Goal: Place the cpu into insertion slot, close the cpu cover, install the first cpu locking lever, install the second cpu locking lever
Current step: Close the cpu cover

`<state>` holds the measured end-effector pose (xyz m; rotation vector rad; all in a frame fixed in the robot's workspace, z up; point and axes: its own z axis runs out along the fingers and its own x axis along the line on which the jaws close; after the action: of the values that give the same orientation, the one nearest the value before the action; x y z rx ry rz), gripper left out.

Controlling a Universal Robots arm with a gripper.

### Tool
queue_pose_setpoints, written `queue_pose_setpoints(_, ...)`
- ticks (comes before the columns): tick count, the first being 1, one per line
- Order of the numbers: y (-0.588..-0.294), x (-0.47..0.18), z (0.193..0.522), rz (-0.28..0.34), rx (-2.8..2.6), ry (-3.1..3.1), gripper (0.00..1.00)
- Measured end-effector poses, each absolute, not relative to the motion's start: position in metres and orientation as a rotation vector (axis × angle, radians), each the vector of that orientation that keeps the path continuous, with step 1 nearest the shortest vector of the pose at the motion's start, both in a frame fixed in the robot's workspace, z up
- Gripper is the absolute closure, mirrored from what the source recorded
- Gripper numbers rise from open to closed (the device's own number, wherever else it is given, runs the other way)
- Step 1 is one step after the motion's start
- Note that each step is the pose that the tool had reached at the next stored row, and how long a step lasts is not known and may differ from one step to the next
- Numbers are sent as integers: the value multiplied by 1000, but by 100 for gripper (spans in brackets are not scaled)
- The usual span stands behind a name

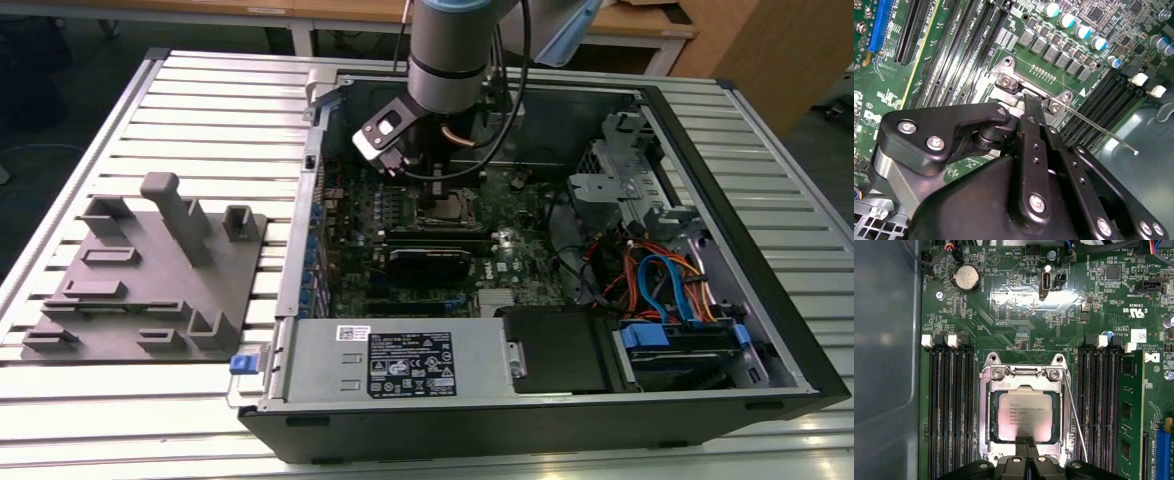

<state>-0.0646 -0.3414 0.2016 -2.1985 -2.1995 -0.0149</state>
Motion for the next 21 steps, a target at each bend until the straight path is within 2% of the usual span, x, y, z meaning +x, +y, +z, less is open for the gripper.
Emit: queue_pose_setpoints(21, -341, -65, 204, -19, -2196, -2197, 90)
